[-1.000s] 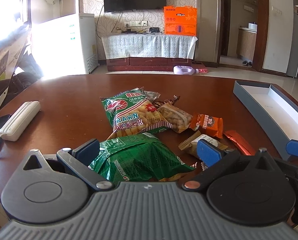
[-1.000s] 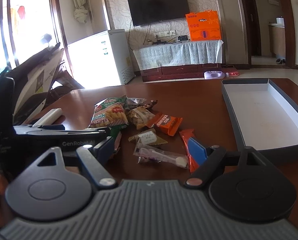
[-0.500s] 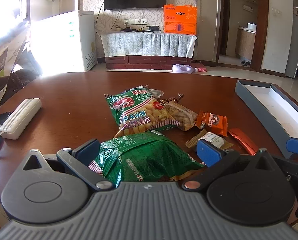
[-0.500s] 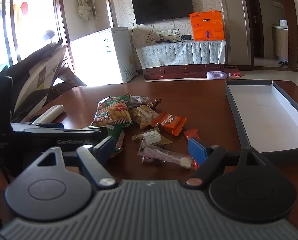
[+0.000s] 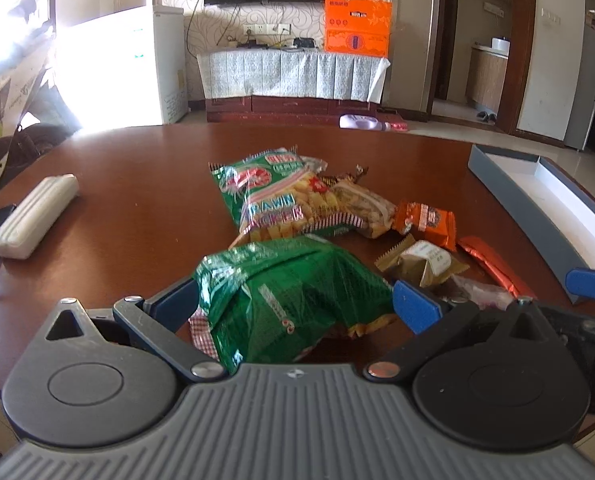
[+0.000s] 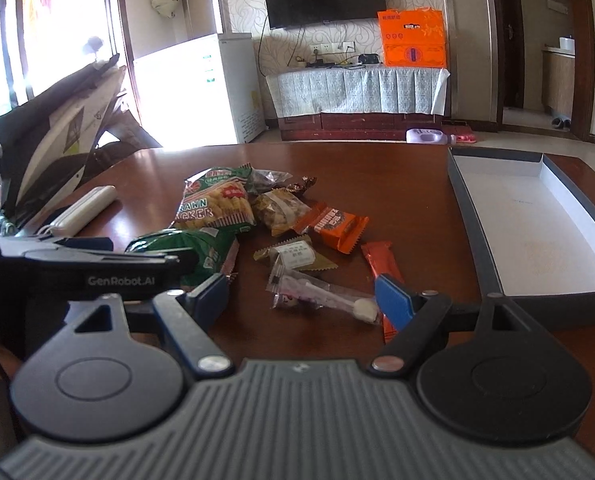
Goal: Organize snacks
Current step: 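Lower the left gripper onto the green snack bag and close on it, then grasp the pink-wrapped lollipop stick with the right gripper while the left holds the green bag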
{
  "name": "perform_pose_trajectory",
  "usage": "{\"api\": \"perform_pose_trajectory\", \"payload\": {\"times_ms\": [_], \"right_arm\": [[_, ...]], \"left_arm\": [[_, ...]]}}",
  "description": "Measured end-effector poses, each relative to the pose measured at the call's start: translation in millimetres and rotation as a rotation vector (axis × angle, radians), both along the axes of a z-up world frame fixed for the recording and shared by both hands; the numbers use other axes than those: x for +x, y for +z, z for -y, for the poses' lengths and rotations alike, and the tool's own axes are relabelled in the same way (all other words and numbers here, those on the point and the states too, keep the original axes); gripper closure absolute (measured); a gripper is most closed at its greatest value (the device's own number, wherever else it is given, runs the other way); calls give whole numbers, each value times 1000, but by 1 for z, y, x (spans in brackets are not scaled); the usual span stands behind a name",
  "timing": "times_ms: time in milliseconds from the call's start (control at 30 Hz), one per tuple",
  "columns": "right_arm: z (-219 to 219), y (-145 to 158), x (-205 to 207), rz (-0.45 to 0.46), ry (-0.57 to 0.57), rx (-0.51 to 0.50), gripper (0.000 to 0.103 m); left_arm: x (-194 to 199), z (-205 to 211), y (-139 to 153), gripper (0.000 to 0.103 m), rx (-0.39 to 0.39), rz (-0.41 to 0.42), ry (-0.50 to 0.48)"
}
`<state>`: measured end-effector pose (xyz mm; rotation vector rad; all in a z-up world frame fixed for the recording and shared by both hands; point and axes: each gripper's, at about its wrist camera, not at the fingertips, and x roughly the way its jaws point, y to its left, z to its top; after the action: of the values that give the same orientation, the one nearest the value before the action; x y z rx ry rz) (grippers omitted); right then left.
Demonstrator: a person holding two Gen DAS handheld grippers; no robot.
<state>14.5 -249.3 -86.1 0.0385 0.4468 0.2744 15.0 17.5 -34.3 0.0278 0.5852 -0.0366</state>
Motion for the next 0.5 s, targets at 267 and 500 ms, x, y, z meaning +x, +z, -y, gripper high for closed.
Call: {"api": "perform_pose_trajectory", "payload": {"times_ms": [267,500], "right_arm": [[-5,-3,4,-32,24,-50,21],[-6,-4,10,-62,21,-113,21]], "left_arm": [[4,-1,-6,0,-8,-12,-2],[6,-5,-9,0,-31,-38,8]]}}
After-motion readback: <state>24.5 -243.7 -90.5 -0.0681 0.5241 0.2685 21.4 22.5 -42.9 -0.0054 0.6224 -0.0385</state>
